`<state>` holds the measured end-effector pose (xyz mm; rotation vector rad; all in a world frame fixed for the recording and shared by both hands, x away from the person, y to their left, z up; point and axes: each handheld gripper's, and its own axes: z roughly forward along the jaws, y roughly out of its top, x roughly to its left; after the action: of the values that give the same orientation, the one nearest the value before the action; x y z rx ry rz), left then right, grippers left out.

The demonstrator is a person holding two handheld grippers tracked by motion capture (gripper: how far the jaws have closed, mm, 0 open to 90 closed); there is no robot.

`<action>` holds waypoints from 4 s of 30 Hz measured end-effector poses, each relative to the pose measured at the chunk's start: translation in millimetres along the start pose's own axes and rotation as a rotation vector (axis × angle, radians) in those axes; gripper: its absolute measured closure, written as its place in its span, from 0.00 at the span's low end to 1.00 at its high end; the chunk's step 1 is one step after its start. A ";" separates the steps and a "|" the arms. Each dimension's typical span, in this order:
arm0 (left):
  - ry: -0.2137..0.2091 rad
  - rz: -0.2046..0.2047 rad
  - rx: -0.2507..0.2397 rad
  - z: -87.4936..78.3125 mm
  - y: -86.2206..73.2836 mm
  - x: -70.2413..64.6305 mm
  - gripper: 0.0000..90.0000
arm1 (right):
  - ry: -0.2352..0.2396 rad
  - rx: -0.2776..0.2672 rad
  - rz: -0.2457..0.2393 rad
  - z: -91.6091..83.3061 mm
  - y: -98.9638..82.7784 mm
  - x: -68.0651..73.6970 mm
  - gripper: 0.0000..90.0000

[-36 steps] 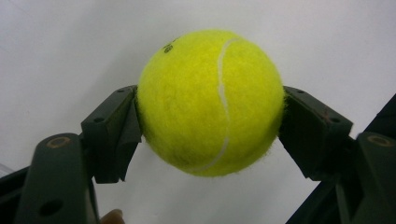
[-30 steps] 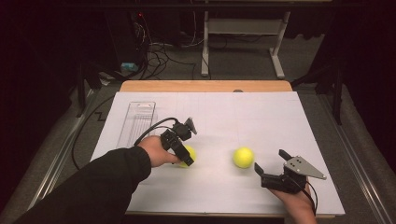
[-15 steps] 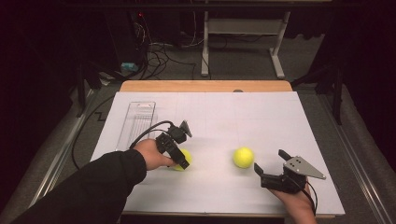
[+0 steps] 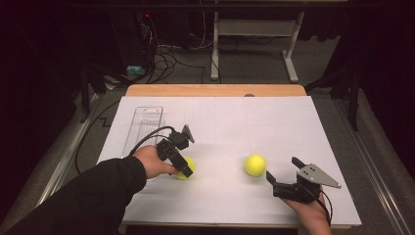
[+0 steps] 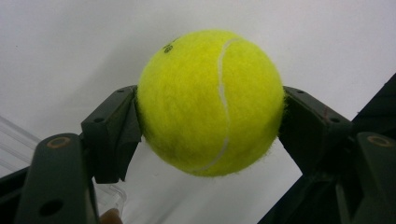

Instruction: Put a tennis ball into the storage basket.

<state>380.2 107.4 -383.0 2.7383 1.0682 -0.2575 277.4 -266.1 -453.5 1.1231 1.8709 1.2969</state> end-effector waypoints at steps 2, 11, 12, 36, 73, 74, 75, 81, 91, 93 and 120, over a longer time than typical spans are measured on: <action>0.001 -0.005 -0.002 -3.2 -0.9 0.6 0.30 | 0.001 0.001 0.000 -0.1 0.0 0.1 0.00; 0.001 -0.023 -0.021 -24.6 -5.1 7.3 0.30 | 0.001 0.002 0.000 0.2 -0.1 0.2 0.00; 0.006 -0.024 -0.020 -26.8 -5.4 8.2 0.30 | 0.002 0.003 0.000 0.2 -0.1 0.3 0.00; 0.037 -0.049 -0.001 -52.9 -8.6 19.3 0.30 | 0.002 0.002 -0.002 0.5 -0.5 0.3 0.00; 0.058 -0.158 -0.012 -81.1 -37.3 59.7 0.30 | -0.001 0.005 -0.004 0.4 -0.5 0.6 0.00; 0.058 -0.159 -0.014 -81.4 -38.0 60.3 0.30 | 0.000 0.004 -0.004 0.3 -0.5 0.6 0.00; 0.060 -0.162 -0.014 -82.0 -39.0 60.9 0.30 | -0.001 0.003 -0.003 0.2 -0.4 0.7 0.00; 0.073 -0.181 -0.011 -84.8 -46.4 67.7 0.30 | -0.001 0.004 -0.003 0.0 -0.6 0.5 0.00; 0.094 -0.212 -0.006 -85.3 -53.2 79.1 0.30 | -0.002 0.005 -0.004 0.2 -0.5 0.7 0.00; 0.098 -0.217 -0.006 -85.5 -54.5 81.2 0.30 | -0.001 0.005 -0.004 0.2 -0.6 0.8 0.00; 0.162 -0.282 -0.018 -98.5 -42.8 104.0 0.30 | 0.001 0.005 0.000 0.4 -1.1 0.2 0.00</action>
<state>435.5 229.4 -316.4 2.6231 1.4932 -0.0640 277.2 -265.9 -454.7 1.1247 1.8757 1.2936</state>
